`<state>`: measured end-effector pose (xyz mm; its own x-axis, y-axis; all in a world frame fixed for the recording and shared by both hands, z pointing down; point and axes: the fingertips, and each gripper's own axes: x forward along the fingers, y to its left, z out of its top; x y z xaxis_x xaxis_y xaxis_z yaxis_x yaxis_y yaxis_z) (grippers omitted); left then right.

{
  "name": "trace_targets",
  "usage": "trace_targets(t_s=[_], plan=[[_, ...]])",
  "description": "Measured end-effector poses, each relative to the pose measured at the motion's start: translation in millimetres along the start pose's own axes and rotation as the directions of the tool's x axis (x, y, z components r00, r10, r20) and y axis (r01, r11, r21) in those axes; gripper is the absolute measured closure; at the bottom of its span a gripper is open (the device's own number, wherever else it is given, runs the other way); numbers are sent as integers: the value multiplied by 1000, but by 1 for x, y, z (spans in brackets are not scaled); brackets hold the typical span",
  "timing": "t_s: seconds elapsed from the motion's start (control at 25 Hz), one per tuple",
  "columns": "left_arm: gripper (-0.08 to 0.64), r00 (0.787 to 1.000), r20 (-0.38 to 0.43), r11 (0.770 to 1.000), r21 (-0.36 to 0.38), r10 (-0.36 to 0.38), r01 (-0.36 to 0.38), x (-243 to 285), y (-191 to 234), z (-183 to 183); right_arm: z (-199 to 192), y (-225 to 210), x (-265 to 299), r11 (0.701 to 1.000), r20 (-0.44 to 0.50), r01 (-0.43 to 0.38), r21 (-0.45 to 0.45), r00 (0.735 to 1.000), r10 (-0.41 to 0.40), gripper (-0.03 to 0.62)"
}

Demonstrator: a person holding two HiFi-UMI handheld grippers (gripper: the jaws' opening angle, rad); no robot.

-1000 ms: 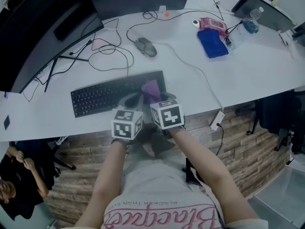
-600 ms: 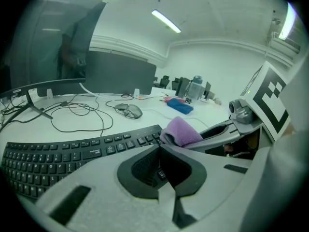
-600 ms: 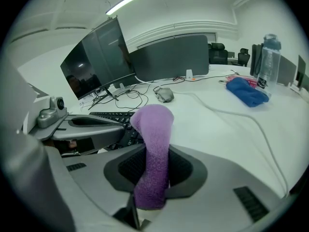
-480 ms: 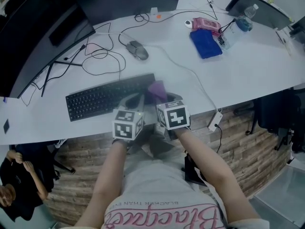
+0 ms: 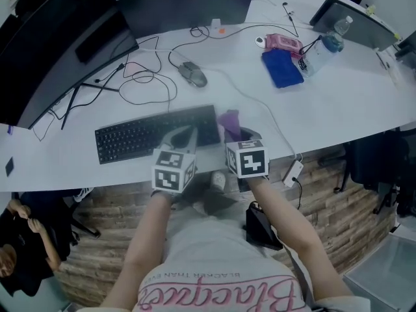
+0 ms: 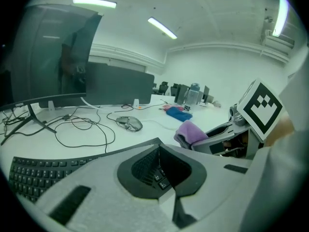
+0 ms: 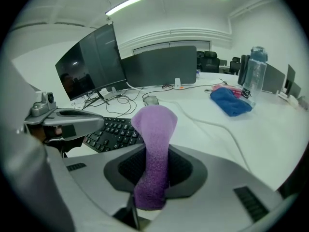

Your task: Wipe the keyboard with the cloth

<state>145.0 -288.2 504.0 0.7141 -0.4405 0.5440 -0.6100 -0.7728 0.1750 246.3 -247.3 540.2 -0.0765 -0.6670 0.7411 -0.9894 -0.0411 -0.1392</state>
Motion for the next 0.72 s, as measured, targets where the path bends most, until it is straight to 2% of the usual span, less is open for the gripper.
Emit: trace_targets(t_s=[0.24, 0.4, 0.72], plan=[[552, 997, 77, 1000, 19, 20, -21, -20, 12, 27, 33, 18, -18, 1000, 105, -11, 1, 994, 11, 494], [552, 990, 139, 999, 35, 34, -39, -39, 24, 48, 64, 38, -26, 999, 198, -9, -47, 980, 19, 494], [554, 960, 259, 986, 96, 110, -139, -85, 54, 88, 117, 92, -44, 991, 322, -47, -124, 943, 85, 494]])
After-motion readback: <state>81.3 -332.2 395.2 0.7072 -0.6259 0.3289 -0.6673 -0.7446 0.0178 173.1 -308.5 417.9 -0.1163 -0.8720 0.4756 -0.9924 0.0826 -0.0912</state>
